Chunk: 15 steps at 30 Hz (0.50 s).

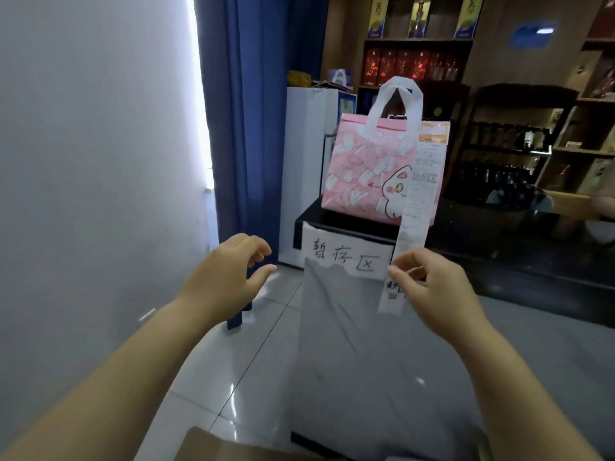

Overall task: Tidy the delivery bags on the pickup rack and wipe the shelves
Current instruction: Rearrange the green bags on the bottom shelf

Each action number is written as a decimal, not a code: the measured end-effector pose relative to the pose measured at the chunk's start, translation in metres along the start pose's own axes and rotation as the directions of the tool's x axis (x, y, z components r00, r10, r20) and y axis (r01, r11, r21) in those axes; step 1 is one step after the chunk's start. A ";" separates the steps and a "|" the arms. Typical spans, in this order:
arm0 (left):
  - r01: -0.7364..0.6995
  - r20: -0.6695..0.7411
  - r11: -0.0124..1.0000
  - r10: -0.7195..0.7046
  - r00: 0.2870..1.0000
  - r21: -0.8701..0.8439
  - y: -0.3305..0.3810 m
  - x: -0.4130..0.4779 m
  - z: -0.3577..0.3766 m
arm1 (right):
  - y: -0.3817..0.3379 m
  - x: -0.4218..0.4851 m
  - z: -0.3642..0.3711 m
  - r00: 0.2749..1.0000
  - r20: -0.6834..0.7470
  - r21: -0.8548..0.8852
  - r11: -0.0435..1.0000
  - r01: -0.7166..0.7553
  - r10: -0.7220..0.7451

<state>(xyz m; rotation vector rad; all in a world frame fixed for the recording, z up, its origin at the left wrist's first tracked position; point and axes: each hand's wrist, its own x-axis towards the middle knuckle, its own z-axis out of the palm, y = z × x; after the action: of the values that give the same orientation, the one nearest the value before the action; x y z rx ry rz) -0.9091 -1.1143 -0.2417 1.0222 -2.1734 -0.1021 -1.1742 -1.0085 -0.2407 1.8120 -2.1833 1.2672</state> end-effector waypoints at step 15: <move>0.228 -0.043 0.956 -0.224 0.974 0.183 0.027 -0.242 -0.123 | -0.122 -0.160 0.005 0.861 0.407 0.014 0.944 0.329 -0.306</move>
<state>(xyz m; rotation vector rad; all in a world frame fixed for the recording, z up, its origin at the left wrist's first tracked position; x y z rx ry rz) -0.7449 -0.9000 -0.2816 1.3709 -2.0687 0.0076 -1.0192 -0.8806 -0.2565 2.4629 -1.9291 0.8104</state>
